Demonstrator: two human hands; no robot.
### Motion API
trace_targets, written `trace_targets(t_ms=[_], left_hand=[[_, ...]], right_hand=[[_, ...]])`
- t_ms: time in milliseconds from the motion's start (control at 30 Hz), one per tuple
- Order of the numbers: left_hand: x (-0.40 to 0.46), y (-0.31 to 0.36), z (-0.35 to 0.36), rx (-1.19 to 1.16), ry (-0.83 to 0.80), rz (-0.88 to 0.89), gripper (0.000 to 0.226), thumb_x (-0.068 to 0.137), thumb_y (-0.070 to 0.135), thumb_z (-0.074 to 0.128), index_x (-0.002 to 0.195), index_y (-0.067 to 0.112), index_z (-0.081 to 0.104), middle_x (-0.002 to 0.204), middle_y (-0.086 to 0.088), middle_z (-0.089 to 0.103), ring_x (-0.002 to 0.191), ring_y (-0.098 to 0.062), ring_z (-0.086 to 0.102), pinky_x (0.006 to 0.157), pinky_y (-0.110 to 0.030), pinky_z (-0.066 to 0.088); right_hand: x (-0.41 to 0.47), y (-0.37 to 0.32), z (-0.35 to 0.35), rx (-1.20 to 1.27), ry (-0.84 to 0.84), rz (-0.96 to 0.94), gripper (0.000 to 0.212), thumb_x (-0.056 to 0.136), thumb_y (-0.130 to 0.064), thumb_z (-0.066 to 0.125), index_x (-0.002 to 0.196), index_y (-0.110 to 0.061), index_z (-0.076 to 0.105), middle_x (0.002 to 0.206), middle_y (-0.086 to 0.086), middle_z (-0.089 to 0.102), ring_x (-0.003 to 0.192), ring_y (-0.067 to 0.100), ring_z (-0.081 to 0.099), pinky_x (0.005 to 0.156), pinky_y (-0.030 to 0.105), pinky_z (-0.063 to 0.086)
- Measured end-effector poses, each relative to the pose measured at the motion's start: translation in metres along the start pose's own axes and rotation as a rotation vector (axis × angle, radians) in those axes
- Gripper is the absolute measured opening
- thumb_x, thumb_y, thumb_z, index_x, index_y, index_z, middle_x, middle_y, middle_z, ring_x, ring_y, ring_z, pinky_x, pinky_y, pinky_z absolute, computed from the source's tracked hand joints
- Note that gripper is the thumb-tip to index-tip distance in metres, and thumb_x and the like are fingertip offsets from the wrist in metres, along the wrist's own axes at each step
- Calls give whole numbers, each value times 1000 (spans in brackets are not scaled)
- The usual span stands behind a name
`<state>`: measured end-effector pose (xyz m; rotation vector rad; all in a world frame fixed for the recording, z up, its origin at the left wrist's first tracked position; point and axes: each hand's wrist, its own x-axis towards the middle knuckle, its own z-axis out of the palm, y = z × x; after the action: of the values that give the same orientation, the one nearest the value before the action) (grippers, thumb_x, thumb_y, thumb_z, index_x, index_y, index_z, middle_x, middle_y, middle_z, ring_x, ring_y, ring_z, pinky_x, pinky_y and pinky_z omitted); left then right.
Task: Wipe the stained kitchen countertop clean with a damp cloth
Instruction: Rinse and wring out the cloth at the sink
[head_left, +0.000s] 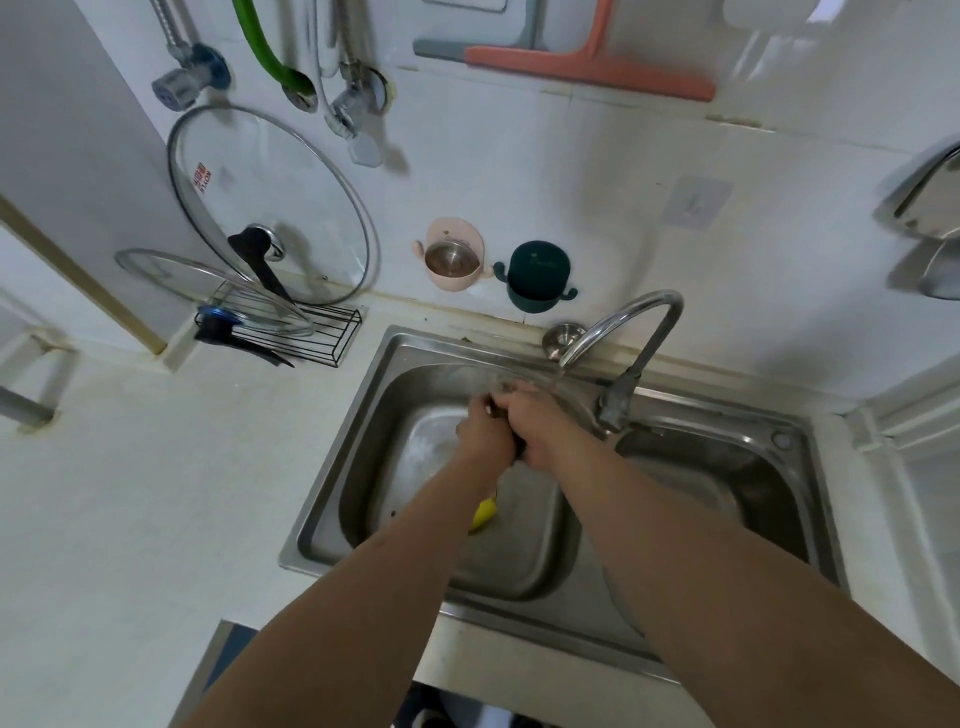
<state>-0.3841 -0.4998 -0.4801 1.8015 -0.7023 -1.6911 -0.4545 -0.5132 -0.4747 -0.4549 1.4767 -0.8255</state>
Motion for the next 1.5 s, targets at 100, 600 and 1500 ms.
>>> trace_targets(t_ms=[100, 600, 1500], left_hand=[[-3, -5, -1, -251, -31, -31, 26, 109, 34, 37, 132, 23, 45, 122, -14, 66, 107, -29, 65, 85, -41, 59], [-6, 6, -1, -501, -214, -203, 33, 98, 41, 50, 97, 15, 71, 81, -7, 70, 86, -23, 66, 64, -32, 54], [10, 23, -11, -178, -200, 73, 30, 98, 8, 62, 126, -3, 65, 104, -23, 68, 73, -25, 64, 54, -31, 51]], right_hand=[[-2, 3, 8, 11, 15, 38, 16, 100, -28, 55, 111, -21, 66, 111, 16, 72, 100, 35, 70, 87, 56, 58], [2, 0, 14, -83, 246, -46, 28, 93, -25, 42, 93, -4, 61, 103, 15, 69, 97, 33, 67, 87, 48, 58], [-2, -14, -58, 27, -78, 13, 26, 88, -6, 54, 111, -9, 66, 105, 17, 66, 94, 25, 62, 75, 37, 57]])
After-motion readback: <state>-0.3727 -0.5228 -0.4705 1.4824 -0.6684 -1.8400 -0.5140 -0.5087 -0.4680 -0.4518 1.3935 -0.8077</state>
